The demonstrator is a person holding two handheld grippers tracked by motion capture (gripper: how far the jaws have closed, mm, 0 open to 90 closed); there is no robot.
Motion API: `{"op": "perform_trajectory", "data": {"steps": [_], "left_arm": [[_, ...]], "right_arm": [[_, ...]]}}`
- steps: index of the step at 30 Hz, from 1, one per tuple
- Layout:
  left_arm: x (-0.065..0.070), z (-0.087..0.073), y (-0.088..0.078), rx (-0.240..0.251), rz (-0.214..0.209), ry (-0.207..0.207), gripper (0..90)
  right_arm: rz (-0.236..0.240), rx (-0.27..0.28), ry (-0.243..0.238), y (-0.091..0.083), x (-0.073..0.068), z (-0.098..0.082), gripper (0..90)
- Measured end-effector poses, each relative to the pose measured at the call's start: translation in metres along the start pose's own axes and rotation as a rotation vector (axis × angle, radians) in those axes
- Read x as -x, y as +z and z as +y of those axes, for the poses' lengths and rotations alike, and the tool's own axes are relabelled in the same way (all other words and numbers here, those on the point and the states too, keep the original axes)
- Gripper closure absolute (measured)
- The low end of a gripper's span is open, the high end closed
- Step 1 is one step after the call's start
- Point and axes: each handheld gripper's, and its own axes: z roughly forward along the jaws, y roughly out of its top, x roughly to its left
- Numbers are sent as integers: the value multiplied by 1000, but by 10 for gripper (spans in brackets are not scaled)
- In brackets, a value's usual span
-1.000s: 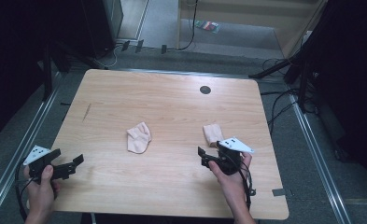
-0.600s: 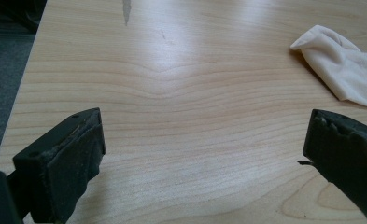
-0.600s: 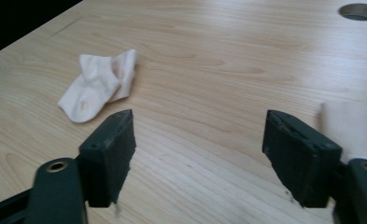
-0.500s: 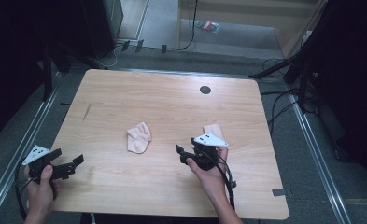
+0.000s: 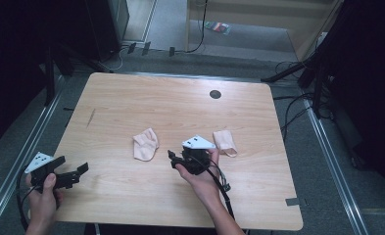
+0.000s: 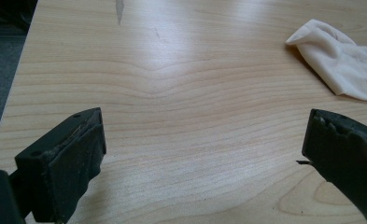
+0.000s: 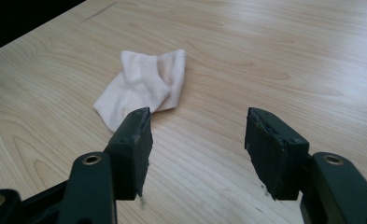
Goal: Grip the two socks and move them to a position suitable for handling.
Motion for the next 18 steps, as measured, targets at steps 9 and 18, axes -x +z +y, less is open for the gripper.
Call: {"op": "perform_trajectory", "data": {"steps": [9, 18], "left_arm": [[1, 0, 0, -4, -1, 6, 1], [1, 0, 1, -6, -3, 11, 1]], "right_arm": [[-1, -37, -40, 22, -19, 4, 433], [13, -57, -51, 47, -38, 8, 574]]}}
